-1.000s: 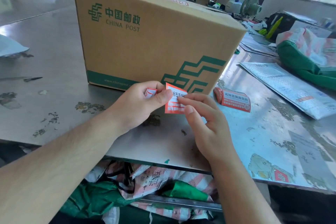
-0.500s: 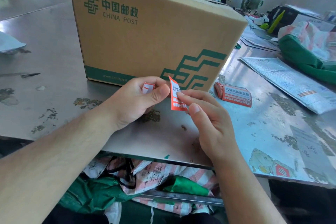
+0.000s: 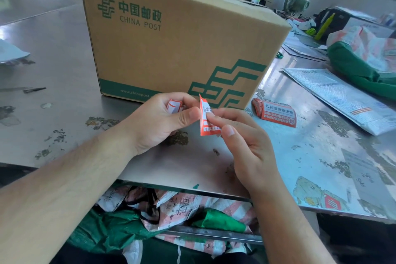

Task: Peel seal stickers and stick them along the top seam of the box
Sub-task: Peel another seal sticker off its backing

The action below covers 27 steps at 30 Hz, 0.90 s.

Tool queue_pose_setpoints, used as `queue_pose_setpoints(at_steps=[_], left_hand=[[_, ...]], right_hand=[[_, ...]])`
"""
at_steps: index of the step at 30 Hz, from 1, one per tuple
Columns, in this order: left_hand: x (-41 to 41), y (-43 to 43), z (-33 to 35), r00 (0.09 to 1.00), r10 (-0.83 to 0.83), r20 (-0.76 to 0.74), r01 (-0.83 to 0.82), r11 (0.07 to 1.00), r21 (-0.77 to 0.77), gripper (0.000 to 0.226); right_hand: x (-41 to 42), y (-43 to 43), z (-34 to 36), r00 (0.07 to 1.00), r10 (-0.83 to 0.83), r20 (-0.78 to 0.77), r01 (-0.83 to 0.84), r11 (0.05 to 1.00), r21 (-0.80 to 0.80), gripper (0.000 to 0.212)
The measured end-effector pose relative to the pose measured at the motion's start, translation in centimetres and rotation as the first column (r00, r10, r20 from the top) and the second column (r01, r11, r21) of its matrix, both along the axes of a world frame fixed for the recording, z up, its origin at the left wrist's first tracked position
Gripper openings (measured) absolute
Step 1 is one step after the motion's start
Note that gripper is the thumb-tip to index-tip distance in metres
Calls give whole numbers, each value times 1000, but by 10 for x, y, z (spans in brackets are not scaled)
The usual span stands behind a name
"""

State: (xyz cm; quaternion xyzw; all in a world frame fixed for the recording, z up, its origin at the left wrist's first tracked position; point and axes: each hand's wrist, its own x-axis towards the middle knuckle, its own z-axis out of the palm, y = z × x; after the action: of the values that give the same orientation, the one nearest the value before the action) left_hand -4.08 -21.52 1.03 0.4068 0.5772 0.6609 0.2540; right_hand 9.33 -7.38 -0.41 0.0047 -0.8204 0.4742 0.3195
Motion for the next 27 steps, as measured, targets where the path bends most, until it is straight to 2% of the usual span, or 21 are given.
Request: queue_pose_setpoints(at_steps=[8,18,27], left_hand=[[5,1,3,998,-36,50,35,999,27,8],[-1,2,-3,999,6,39,-6,1000,8,14],[7,-3,6,1000,2,-11,-2,1000,-13,13]], right_hand=[[0,1,-2,1000,12,-8,-12,1000,21,35],[-1,1,-3,999,39,7,-39,999,33,36],[-3,2,-4,998,-34,56,34,999,-9,43]])
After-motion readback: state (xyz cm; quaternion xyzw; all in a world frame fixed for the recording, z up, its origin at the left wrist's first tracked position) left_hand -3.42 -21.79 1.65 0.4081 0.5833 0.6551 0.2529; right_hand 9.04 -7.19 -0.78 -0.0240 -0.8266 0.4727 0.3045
